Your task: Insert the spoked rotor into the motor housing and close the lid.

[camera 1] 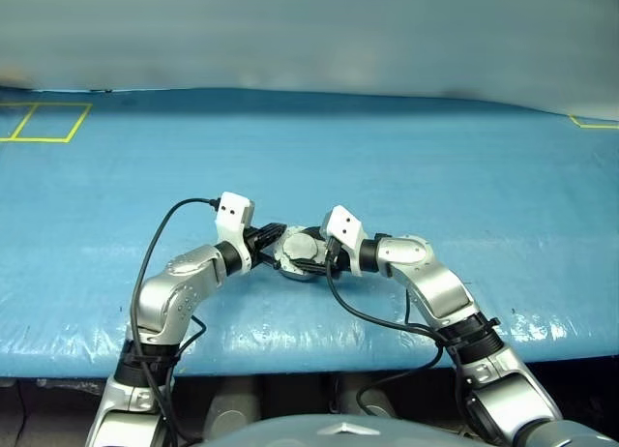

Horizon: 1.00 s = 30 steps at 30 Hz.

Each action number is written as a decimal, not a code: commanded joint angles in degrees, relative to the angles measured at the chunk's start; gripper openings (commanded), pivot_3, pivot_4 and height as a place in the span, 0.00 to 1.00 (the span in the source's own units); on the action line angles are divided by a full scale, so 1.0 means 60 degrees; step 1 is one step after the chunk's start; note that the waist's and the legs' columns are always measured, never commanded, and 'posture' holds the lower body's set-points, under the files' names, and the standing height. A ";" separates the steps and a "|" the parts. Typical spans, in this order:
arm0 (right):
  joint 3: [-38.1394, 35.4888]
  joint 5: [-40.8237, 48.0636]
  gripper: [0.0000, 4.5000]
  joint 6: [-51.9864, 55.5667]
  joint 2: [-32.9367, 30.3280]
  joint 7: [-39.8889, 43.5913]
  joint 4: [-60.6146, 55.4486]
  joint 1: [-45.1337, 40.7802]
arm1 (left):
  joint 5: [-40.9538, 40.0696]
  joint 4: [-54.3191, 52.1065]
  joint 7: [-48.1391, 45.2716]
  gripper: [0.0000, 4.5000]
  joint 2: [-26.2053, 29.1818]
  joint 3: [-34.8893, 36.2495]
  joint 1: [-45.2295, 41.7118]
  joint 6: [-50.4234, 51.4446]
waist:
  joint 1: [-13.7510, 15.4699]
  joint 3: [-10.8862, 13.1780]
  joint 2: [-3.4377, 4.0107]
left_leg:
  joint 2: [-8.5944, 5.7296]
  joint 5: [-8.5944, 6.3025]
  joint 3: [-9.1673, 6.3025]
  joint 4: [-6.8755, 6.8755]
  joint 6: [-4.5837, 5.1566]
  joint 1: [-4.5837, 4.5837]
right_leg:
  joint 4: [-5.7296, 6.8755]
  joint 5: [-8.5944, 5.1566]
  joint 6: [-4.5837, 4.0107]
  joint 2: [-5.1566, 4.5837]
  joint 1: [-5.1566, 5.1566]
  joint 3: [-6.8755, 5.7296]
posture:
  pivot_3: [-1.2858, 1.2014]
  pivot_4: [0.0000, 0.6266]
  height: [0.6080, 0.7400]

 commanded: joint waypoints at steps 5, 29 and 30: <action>0.0313 -0.0121 0.67 0.0333 -0.0003 0.0055 0.0225 0.0197 | 0.0197 -0.0067 0.0060 0.00 0.0023 -0.0307 0.0013 0.0300 | 0.0003 -0.0001 0.0000 | 0.0000 0.0000 -0.0002 0.0000 0.0000 0.0002 | 0.0000 -0.0001 0.0001 0.0000 0.0003 -0.0001 | 0.52 0.24 1.00; 0.0190 0.0289 0.83 0.0815 0.0078 0.0148 -0.0097 0.0498 | 0.0030 -0.0312 -0.0071 0.00 -0.0120 -0.0465 0.0182 0.0682 | 0.0011 -0.0008 -0.0003 | 0.0000 0.0000 -0.0004 -0.0006 -0.0001 0.0014 | -0.0004 -0.0007 0.0004 -0.0002 0.0017 -0.0001 | 0.52 0.24 1.00; 0.0181 0.0319 0.90 0.0902 0.0030 0.0168 -0.0196 0.0566 | 0.0038 -0.0319 -0.0078 0.00 -0.0108 -0.0475 0.0181 0.0681 | 0.0013 -0.0008 -0.0003 | -0.0001 0.0000 -0.0004 -0.0009 -0.0001 0.0014 | -0.0009 -0.0006 0.0003 -0.0002 0.0017 -0.0002 | 0.52 0.24 1.00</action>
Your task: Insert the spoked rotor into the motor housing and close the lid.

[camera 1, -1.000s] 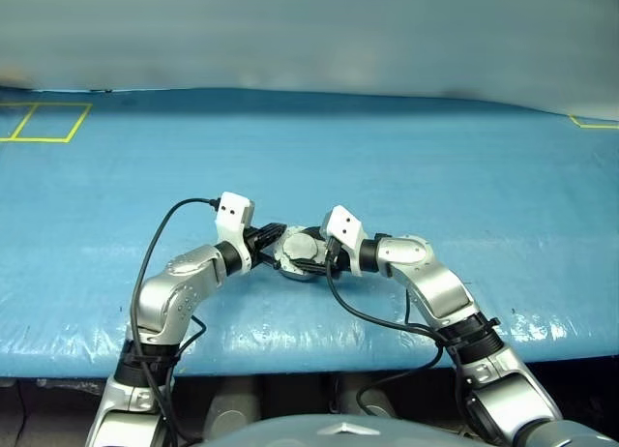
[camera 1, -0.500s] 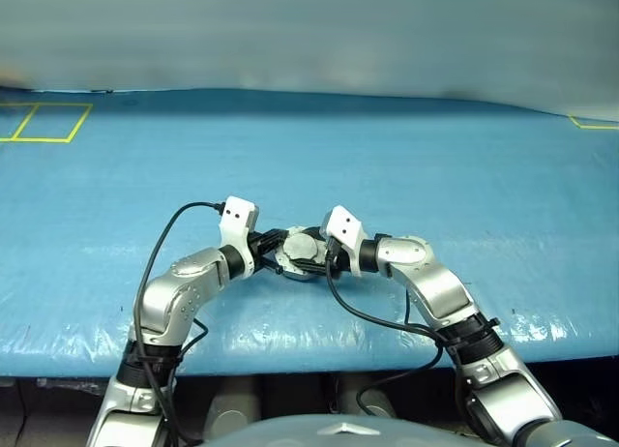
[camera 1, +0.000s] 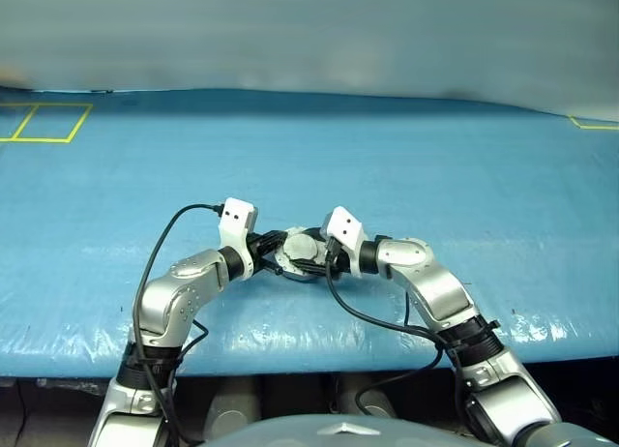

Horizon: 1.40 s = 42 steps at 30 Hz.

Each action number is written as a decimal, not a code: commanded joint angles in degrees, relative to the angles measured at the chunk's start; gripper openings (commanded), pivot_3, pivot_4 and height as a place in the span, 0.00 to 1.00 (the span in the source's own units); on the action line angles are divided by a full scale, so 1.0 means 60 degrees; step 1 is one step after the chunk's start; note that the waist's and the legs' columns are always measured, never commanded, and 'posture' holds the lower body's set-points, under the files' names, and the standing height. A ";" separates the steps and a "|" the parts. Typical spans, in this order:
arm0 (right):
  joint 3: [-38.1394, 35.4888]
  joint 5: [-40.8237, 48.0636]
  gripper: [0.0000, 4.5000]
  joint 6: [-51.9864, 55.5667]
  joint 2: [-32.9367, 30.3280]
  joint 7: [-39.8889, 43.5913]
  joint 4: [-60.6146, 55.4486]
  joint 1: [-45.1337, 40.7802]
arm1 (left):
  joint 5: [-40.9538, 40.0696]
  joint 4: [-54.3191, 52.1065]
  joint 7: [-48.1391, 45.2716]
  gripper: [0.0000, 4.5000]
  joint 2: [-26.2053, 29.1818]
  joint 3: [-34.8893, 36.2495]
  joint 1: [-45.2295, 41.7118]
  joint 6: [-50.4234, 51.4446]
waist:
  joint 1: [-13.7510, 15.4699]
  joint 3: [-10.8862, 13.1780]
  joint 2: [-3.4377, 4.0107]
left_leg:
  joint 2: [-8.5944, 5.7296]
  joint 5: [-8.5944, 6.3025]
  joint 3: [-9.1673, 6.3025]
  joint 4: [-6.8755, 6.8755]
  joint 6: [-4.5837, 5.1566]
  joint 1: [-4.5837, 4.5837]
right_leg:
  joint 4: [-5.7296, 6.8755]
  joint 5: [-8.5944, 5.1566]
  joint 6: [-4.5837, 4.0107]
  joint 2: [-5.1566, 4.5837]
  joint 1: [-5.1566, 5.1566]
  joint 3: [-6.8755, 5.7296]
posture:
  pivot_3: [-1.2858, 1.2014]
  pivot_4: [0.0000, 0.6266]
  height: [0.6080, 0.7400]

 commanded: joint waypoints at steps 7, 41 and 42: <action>-0.0644 0.0540 0.99 0.0714 -0.0262 -0.0332 -0.1113 0.1309 | 0.0015 -0.0324 -0.0240 0.00 0.0171 -0.0306 0.0230 0.0084 | 0.0093 -0.0001 0.0000 | 0.0000 -0.0001 -0.0020 -0.0017 0.0001 -0.0010 | -0.0052 0.0002 0.0002 -0.0006 0.0015 -0.0014 | 0.52 0.24 1.00; -0.5699 0.8829 0.99 0.7026 0.4980 -0.6934 -0.2753 0.3601 | 0.0221 -0.0355 -0.0423 0.00 0.0167 -0.0347 0.0389 -0.0347 | 0.0083 0.0010 0.0015 | 0.0015 -0.0008 -0.0031 -0.0048 0.0014 -0.0057 | -0.0100 -0.0002 -0.0004 -0.0027 -0.0013 -0.0013 | 0.52 0.24 1.00; -0.5715 0.9076 0.96 0.6953 0.5024 -0.7079 -0.2683 0.3632 | 0.0221 -0.0359 -0.0420 0.00 0.0170 -0.0346 0.0400 -0.0345 | 0.0080 0.0010 0.0015 | 0.0014 -0.0008 -0.0031 -0.0048 0.0014 -0.0057 | -0.0100 -0.0002 -0.0002 -0.0028 -0.0013 -0.0013 | 0.52 0.24 1.00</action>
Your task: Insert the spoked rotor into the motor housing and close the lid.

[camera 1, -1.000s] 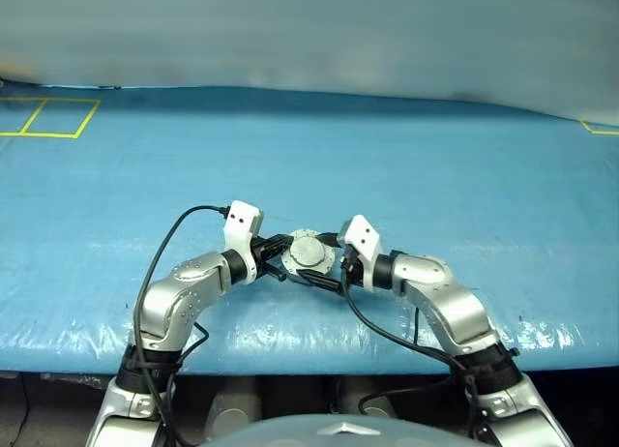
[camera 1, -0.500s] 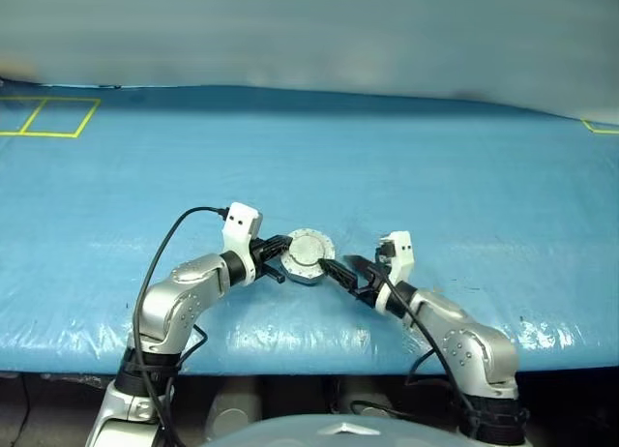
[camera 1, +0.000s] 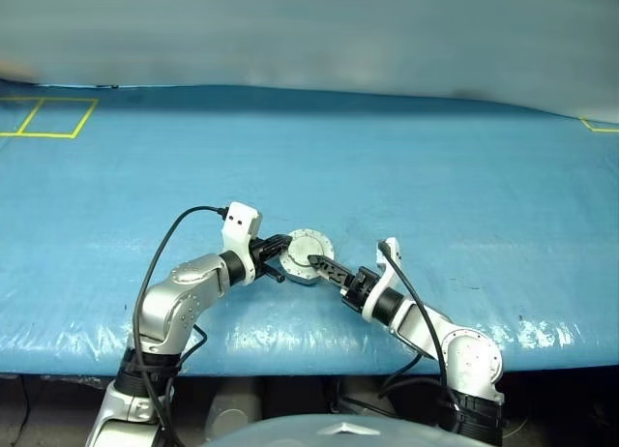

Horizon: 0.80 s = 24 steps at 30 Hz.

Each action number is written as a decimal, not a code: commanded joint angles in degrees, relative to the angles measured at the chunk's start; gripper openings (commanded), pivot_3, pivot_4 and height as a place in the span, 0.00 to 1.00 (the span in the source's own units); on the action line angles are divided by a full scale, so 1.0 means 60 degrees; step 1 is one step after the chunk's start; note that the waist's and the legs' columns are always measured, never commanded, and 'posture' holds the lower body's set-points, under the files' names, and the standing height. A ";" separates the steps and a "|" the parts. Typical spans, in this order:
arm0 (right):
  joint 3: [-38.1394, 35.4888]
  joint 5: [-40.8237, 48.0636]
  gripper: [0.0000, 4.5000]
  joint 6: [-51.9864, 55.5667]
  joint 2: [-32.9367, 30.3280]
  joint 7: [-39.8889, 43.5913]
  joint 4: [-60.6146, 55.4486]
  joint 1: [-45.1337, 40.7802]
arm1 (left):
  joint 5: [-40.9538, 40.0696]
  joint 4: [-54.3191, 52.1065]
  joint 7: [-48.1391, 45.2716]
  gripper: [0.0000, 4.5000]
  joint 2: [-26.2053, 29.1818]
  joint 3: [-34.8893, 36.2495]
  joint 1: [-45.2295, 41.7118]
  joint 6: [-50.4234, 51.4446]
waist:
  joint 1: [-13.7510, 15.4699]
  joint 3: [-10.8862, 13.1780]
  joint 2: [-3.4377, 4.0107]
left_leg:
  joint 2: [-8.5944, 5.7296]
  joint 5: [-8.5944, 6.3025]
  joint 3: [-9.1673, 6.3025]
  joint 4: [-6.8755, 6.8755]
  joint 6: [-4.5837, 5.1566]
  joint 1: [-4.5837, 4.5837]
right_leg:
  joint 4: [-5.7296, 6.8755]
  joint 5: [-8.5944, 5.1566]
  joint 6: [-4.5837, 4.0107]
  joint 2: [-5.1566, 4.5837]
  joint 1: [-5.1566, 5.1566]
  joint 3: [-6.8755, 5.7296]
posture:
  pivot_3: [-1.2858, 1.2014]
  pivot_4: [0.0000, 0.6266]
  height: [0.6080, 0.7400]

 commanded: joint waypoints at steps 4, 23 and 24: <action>-0.0056 0.1569 0.71 -0.0326 0.0872 -0.0855 0.0302 0.0158 | 0.0040 -0.0081 -0.0015 0.00 0.0020 -0.0112 0.0125 0.0063 | -0.0013 0.0001 0.0001 | 0.0000 0.0000 0.0001 0.0000 0.0000 0.0000 | 0.0000 0.0000 0.0000 0.0000 -0.0001 0.0001 | 0.52 0.24 1.00; 0.0713 0.2699 0.26 -0.0822 -0.0061 -0.1489 0.0572 0.0406 | -0.0089 -0.0057 -0.0086 0.00 -0.0016 0.0060 0.0125 0.0108 | -0.0095 0.0003 0.0005 | 0.0004 0.0000 0.0003 -0.0006 0.0001 -0.0003 | -0.0003 -0.0006 0.0014 0.0002 -0.0007 0.0003 | 0.52 0.24 1.00; 0.0728 0.2736 0.26 -0.0816 -0.0065 -0.1487 0.0552 0.0413 | -0.0223 -0.0111 -0.0072 0.04 -0.0069 0.0209 0.0125 0.0163 | -0.0098 0.0003 0.0005 | 0.0004 0.0000 0.0003 -0.0006 0.0001 -0.0003 | -0.0003 -0.0006 0.0014 0.0002 -0.0008 0.0003 | 0.52 0.24 1.00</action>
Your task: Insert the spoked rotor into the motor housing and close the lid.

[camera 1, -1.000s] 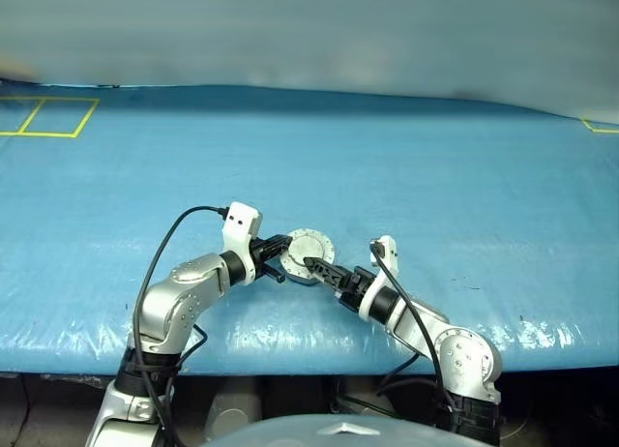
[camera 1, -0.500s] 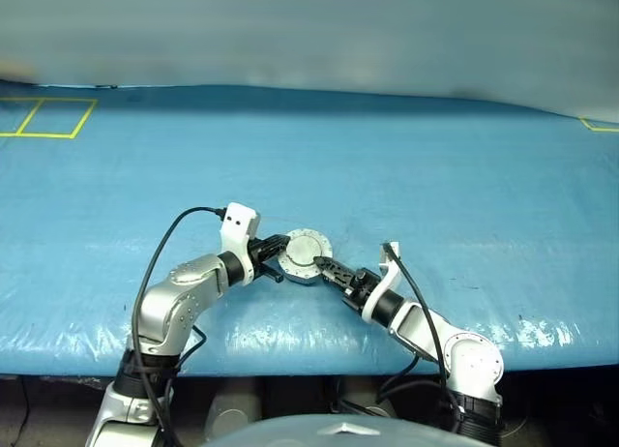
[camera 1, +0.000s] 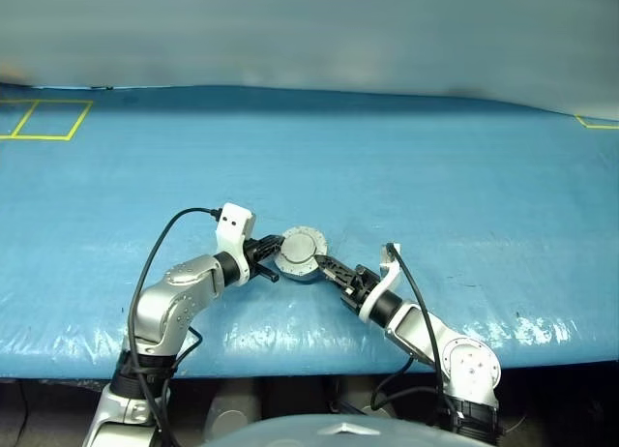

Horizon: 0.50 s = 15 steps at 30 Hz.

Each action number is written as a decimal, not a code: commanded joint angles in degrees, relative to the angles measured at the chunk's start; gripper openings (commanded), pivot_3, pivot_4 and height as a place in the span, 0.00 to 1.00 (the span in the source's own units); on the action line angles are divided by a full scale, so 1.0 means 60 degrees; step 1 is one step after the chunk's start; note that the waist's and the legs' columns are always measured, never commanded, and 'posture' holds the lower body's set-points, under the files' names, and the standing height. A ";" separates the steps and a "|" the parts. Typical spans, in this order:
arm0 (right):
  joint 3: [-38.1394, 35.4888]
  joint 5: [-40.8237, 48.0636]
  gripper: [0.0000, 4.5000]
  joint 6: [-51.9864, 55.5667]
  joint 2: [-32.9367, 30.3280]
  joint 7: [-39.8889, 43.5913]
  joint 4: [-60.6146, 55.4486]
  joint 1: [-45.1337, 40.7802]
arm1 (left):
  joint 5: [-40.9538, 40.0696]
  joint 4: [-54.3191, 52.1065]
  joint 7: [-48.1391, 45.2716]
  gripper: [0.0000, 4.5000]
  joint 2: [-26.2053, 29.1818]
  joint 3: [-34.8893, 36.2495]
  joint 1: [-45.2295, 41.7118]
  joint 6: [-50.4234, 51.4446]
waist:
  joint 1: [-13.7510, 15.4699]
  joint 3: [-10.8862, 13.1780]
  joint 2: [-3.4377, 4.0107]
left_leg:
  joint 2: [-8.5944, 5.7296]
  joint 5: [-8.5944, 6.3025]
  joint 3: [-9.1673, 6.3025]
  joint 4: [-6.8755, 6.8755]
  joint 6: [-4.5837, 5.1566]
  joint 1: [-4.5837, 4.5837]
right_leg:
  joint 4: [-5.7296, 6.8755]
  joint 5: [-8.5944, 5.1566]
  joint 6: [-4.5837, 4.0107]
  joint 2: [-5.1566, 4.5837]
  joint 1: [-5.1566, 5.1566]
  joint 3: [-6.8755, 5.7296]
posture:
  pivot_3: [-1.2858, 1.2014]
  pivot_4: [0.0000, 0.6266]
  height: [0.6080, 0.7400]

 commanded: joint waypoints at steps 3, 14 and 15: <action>0.0470 0.0296 0.26 0.0052 0.0008 0.0038 -0.0104 0.0045 | -0.0624 -0.0235 0.0061 0.19 -0.0425 0.0646 -0.0025 0.0275 | -0.0019 0.0002 0.0003 | 0.0004 0.0000 0.0001 0.0000 0.0000 -0.0003 | 0.0001 0.0001 0.0000 0.0003 -0.0005 0.0000 | 0.52 0.24 1.00; 0.0329 0.1230 0.26 -0.0540 0.0355 -0.0366 -0.0404 -0.0086 | -0.3595 -0.0749 0.1547 1.00 -0.2245 0.3762 0.0529 0.0545 | -0.0033 0.0004 0.0002 | 0.0009 -0.0001 0.0000 -0.0012 0.0001 -0.0020 | -0.0003 0.0017 0.0001 0.0003 -0.0022 -0.0003 | 0.52 0.24 1.00; 0.0290 0.1416 0.26 -0.0698 0.0424 -0.0449 -0.0454 -0.0194 | -0.4286 -0.0825 0.1739 1.00 -0.2581 0.4154 0.0748 0.0521 | -0.0024 0.0005 0.0001 | 0.0008 -0.0001 -0.0002 -0.0011 0.0002 -0.0026 | -0.0007 0.0018 0.0002 0.0002 -0.0025 -0.0005 | 0.52 0.24 1.00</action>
